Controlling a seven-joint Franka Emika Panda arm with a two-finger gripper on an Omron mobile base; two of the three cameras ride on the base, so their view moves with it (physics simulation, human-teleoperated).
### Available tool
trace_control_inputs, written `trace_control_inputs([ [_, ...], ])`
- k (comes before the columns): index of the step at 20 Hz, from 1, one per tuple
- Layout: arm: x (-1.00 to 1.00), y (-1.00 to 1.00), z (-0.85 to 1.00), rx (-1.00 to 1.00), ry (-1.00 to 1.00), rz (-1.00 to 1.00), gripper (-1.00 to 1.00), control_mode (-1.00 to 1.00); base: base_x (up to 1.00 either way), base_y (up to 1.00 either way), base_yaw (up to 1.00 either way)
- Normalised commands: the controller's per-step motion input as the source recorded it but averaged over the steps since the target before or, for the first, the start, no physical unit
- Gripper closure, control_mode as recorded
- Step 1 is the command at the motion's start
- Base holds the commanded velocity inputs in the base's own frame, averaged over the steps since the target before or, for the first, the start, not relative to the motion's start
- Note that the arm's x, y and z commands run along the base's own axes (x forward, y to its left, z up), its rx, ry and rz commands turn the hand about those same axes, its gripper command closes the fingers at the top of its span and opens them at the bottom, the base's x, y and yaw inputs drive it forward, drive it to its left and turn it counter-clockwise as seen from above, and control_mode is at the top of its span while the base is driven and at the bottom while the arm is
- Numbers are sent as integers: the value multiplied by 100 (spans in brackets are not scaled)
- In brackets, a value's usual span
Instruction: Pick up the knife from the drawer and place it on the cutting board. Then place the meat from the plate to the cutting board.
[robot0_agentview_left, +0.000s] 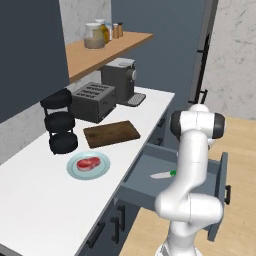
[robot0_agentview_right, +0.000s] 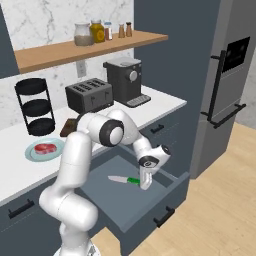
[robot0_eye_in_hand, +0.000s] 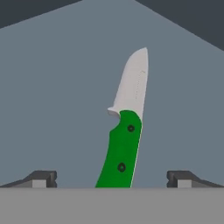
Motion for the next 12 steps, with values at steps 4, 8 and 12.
trace_control_inputs([
  [4, 0, 0, -24, 0, 4, 0, -100, -100, 0, 0, 0],
  [8, -9, 0, -15, 0, 22, 0, -100, -100, 0, 0, 0],
  [12, -4, 0, -27, -1, 20, 0, -100, -100, 0, 0, 0],
])
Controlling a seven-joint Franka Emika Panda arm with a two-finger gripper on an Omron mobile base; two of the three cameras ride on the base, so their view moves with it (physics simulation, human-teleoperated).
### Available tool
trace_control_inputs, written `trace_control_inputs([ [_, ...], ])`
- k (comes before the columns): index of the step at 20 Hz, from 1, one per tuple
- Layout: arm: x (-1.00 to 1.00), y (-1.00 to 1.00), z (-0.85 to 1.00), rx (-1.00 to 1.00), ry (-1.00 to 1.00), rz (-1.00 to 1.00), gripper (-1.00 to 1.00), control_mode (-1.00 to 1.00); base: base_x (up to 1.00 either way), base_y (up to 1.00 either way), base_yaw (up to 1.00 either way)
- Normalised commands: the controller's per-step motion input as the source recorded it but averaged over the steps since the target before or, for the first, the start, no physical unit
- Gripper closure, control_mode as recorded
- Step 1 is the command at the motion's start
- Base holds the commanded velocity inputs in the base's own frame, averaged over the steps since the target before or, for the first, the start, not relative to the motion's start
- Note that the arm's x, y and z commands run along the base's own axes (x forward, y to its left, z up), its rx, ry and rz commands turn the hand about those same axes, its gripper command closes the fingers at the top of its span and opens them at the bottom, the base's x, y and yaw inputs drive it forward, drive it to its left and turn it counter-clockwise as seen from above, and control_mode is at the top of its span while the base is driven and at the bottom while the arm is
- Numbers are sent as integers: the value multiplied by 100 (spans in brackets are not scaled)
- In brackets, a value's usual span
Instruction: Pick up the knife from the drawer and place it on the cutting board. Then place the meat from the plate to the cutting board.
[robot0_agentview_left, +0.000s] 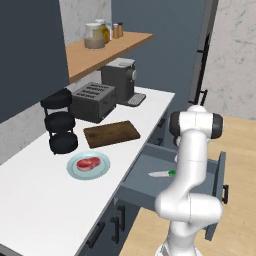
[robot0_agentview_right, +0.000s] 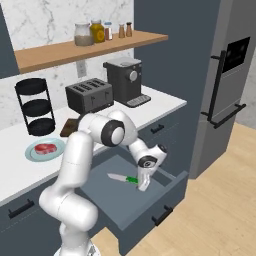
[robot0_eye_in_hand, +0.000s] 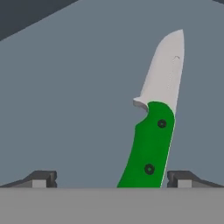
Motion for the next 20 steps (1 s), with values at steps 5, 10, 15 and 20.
trace_control_inputs([
  [5, 0, 0, -33, 0, 8, 0, -100, -100, 0, 0, 0],
  [10, -15, 0, -35, 0, 0, 0, -100, -100, 0, 0, 0],
  [15, -18, 0, -41, 0, 0, 0, 100, -100, 0, 0, 0],
  [20, -11, 0, -38, 0, 0, 0, 100, -100, 0, 0, 0],
])
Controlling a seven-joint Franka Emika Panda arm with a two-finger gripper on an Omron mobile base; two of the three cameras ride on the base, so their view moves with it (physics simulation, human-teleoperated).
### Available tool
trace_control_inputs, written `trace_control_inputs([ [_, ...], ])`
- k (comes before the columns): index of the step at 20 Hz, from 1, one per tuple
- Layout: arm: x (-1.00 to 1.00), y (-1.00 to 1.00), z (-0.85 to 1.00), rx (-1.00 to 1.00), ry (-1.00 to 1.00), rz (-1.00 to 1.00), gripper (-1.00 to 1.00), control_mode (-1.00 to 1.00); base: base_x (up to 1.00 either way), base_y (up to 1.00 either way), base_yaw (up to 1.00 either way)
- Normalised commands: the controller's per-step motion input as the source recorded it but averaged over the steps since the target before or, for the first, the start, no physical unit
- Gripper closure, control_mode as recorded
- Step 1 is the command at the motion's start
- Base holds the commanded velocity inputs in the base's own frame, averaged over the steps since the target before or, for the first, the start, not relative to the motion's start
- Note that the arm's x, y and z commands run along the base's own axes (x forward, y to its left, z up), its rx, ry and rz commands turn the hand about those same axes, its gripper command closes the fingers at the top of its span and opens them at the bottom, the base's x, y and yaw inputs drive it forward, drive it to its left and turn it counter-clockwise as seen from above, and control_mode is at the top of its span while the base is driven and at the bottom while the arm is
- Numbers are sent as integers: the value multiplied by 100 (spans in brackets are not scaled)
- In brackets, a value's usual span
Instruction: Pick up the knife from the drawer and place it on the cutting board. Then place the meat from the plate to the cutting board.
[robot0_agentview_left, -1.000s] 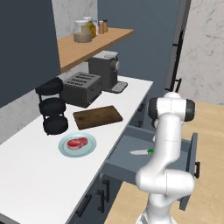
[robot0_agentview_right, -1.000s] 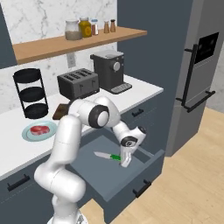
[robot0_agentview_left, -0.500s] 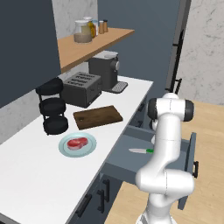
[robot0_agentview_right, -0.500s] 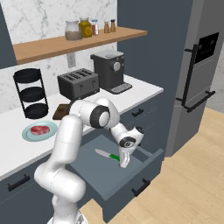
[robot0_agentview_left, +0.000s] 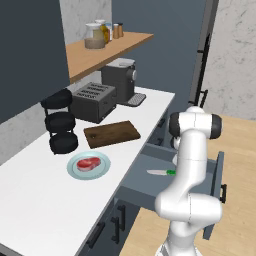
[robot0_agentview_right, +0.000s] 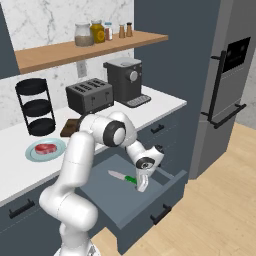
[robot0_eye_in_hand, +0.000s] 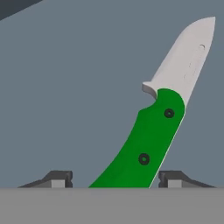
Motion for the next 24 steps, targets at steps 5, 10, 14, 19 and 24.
trace_control_inputs([
  [5, -10, 0, -5, 0, 2, -2, 100, -100, 0, 0, 0],
  [10, -26, -6, 36, 0, 5, 0, 100, -100, 0, 0, 0],
  [14, -29, -2, 54, 0, 0, 0, 100, -100, 0, 0, 0],
  [19, -27, -1, 72, -2, 0, 0, 100, -100, 0, 0, 0],
  [24, -32, -33, 88, 0, 0, 0, 100, -100, 0, 0, 0],
])
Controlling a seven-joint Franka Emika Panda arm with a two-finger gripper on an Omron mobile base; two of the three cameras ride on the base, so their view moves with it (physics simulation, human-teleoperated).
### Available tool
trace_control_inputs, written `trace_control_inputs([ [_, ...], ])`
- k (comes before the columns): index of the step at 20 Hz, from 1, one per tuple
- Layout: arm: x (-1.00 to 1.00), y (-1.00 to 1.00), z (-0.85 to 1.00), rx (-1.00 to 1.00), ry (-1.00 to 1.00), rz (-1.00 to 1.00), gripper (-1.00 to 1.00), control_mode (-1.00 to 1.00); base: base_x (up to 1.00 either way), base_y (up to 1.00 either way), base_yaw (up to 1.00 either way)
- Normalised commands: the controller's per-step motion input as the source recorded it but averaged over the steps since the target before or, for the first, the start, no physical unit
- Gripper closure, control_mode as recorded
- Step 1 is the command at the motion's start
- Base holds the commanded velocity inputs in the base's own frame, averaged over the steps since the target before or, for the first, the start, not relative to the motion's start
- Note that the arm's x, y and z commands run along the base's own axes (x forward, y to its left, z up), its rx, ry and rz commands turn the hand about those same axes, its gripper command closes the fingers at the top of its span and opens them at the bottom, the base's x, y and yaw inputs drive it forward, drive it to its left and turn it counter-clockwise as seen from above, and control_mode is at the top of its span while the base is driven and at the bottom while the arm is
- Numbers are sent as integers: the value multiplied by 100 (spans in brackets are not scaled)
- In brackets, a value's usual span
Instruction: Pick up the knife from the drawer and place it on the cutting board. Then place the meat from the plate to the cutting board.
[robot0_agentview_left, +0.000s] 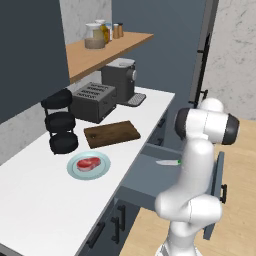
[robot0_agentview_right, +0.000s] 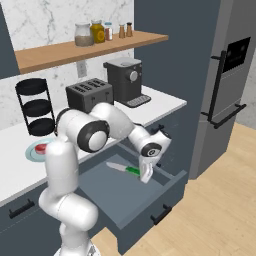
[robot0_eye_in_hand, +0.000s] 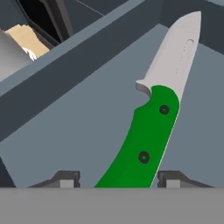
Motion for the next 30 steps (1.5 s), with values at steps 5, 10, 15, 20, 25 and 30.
trace_control_inputs([
  [5, -13, -52, 88, 0, 5, 0, 100, -100, 0, 0, 0],
  [10, -10, -51, 87, 3, 1, -4, 100, -100, 0, 0, 0],
  [15, 0, -25, 84, 20, -1, -8, 100, -100, 0, 0, 0],
  [20, 9, 63, 64, 1, -21, 0, 100, -100, 0, 0, 0],
  [25, 40, 100, 37, -7, -23, 3, 100, -100, 0, 0, 0],
  [30, 84, 100, 0, 0, -10, 5, 100, -100, 0, 0, 0],
])
